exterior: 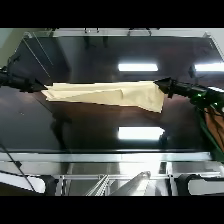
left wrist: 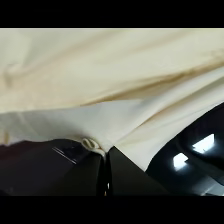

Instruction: Fold the shirts.

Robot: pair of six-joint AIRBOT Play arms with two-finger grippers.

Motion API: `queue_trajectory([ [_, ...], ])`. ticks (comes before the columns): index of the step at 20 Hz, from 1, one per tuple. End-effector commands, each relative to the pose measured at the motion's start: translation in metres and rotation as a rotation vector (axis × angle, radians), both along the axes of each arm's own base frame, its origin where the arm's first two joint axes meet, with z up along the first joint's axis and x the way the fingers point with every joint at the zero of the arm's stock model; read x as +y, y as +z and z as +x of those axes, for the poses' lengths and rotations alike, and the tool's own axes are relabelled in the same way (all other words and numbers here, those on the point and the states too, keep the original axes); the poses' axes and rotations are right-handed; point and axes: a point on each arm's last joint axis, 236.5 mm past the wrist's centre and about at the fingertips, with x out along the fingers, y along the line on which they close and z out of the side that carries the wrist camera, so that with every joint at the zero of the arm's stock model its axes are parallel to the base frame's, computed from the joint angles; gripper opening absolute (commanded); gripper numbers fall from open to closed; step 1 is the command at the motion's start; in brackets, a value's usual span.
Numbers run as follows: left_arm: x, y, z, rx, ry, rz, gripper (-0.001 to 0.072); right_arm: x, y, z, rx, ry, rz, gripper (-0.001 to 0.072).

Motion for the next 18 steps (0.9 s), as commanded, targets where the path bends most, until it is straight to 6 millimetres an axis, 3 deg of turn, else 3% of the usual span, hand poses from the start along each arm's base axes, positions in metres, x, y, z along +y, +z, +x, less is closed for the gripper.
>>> queue_trajectory([
  [1, -0.009, -0.036, 0.041, -0.009, -0.029, 0.008, 0.001, 0.002, -0.053, 0.032, 0.029, -0.02, -0.065, 0.0026],
  [3, -0.012, -0.056, 0.057, -0.008, -0.042, 0.01, 0.0023, -0.002, -0.067, 0.037, 0.008, -0.024, -0.109, 0.0027],
  [4, -0.011, -0.066, 0.06, 0.017, -0.038, 0.006, 0.0141, -0.003, -0.068, 0.037, -0.016, -0.015, -0.129, 0.003],
  [5, -0.006, -0.077, 0.059, 0.066, -0.015, 0.016, 0.0283, -0.003, -0.068, 0.038, -0.029, -0.011, -0.137, 0.0109],
  [6, 0.001, -0.086, 0.053, 0.125, -0.017, 0.038, 0.0291, -0.005, -0.063, 0.038, -0.043, -0.005, -0.131, 0.0295],
  [7, 0.007, -0.088, 0.044, 0.17, -0.035, 0.053, 0.029, -0.009, -0.053, 0.035, -0.069, 0.022, -0.112, 0.0375],
  [8, 0.016, -0.087, 0.036, 0.206, -0.038, 0.065, 0.029, -0.017, -0.044, 0.03, -0.09, 0.06, -0.114, 0.038],
  [10, 0.034, -0.072, 0.031, 0.207, 0.0, 0.067, 0.029, -0.046, -0.039, 0.023, -0.054, 0.073, -0.152, 0.0385],
  [12, 0.057, -0.053, 0.035, 0.184, 0.098, 0.065, 0.029, -0.08, -0.051, 0.019, 0.023, 0.037, -0.226, 0.0612],
  [13, 0.06, -0.038, 0.039, 0.155, 0.134, 0.031, 0.029, -0.092, -0.061, 0.014, 0.071, 0.023, -0.253, 0.0641],
  [15, 0.05, -0.013, 0.043, 0.098, 0.174, -0.081, 0.029, -0.097, -0.083, 0.002, 0.151, 0.048, -0.299, 0.064],
  [17, 0.037, 0.005, 0.044, 0.062, 0.18, -0.145, 0.0283, -0.083, -0.097, -0.004, 0.194, 0.086, -0.301, 0.064],
  [18, 0.027, 0.011, 0.042, 0.055, 0.16, -0.155, 0.0238, -0.07, -0.103, -0.006, 0.212, 0.107, -0.292, 0.0639],
])
